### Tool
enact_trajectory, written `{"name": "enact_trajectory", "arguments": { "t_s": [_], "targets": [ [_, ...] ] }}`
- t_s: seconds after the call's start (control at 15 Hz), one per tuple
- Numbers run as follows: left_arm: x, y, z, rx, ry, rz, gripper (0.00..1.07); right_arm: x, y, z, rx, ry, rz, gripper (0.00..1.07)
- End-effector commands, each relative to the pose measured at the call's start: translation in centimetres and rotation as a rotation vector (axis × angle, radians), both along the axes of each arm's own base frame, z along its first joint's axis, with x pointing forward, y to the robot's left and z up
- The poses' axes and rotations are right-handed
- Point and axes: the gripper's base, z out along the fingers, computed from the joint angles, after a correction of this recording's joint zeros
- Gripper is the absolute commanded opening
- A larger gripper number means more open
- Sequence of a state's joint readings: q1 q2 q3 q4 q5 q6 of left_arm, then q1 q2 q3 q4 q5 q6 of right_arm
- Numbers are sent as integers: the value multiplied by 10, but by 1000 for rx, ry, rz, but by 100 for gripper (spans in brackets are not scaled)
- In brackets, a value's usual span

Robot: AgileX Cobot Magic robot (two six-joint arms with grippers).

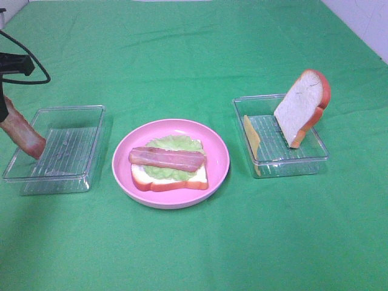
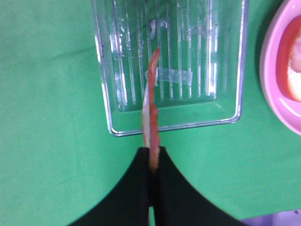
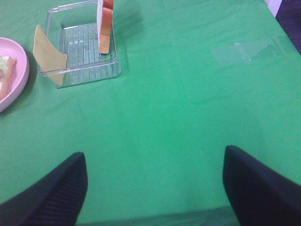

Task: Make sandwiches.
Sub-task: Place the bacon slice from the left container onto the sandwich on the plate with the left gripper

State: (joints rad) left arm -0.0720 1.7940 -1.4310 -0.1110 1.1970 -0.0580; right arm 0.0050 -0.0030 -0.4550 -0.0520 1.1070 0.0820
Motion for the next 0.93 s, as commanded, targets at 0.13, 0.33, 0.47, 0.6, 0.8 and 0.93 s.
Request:
{"name": "enact_trajectory", "arguments": {
  "t_s": [0.13, 0.33, 0.47, 0.6, 0.8, 0.93],
  "targets": [
    [2, -34, 25, -57, -69, -70, 0, -3, 0, -1, -4, -31, 4, 77],
    [5, -75, 51, -148, -168, -144, 0, -3, 0, -1, -4, -31, 4, 77],
    [5, -90, 58, -195, -208, -163, 0, -3, 0, -1, -4, -31, 4, 77],
    [7, -121, 53, -306, -229, -184, 0, -3, 0, -1, -4, -31, 4, 77],
    [9, -149, 34, -336, -211, -233, 0, -3, 0, -1, -4, -31, 4, 77],
    [11, -166, 17, -339, -189, -252, 0, -3, 0, -1, -4, -31, 4, 77]
  ]
}}
